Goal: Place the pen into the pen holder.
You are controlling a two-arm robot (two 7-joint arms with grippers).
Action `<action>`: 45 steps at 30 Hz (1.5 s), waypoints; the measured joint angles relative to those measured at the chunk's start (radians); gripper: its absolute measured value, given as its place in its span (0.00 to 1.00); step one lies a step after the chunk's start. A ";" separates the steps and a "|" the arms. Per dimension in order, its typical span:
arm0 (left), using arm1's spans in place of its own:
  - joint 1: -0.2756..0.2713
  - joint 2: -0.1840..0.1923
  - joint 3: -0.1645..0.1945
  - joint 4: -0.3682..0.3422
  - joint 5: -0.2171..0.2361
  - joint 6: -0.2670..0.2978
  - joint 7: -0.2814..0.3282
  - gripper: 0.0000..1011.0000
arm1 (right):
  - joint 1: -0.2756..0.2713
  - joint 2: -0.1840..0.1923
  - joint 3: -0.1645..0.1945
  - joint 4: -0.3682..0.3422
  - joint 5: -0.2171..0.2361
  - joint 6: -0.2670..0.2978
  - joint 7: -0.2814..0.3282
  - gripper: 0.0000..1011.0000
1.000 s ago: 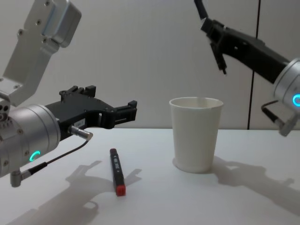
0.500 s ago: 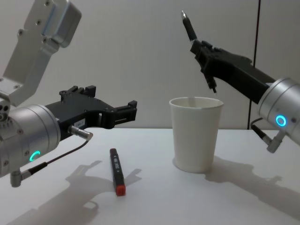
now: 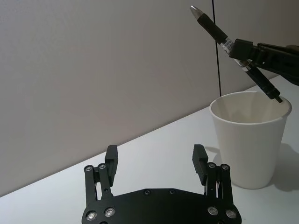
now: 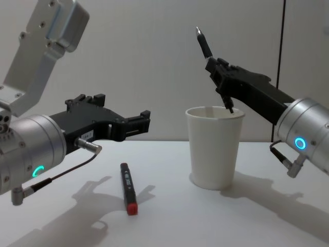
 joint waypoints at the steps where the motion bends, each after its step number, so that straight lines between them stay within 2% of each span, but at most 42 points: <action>1: 0.000 0.000 0.000 0.000 0.000 0.000 0.000 0.99 | 0.000 0.000 -0.002 0.003 0.000 0.000 -0.001 0.13; 13: 0.000 0.000 0.000 0.000 0.000 0.000 0.000 0.99 | -0.002 0.001 -0.011 0.009 0.004 0.000 -0.009 0.13; 17: 0.000 0.000 0.000 0.000 0.000 0.000 0.000 0.99 | -0.003 0.002 -0.013 0.010 0.005 0.001 -0.010 0.17; 19: 0.000 0.000 0.000 0.000 0.000 0.000 0.000 0.99 | -0.003 0.002 -0.014 0.010 0.006 0.001 -0.011 0.26; 20: 0.000 0.000 0.000 0.000 0.000 0.000 0.000 0.99 | -0.003 0.002 -0.014 0.011 0.006 0.001 -0.011 0.27; 26: 0.000 0.000 0.000 0.000 0.000 0.000 0.000 0.99 | -0.003 0.002 -0.015 0.011 0.007 0.001 -0.011 0.49; 27: 0.000 0.000 0.000 0.000 0.000 0.000 0.000 0.99 | -0.003 0.002 -0.015 0.011 0.007 0.001 -0.012 0.49; 33: 0.000 0.000 0.000 0.000 0.000 0.000 0.000 0.99 | -0.004 0.003 -0.016 0.012 0.008 0.002 -0.012 0.70; 40: 0.000 0.000 0.000 0.000 0.000 0.000 0.000 0.99 | -0.005 0.004 -0.016 0.011 0.010 0.004 -0.013 0.90; 45: 0.000 0.000 0.000 0.000 0.000 0.000 0.000 0.99 | -0.011 0.008 -0.012 -0.013 0.022 0.021 -0.019 0.99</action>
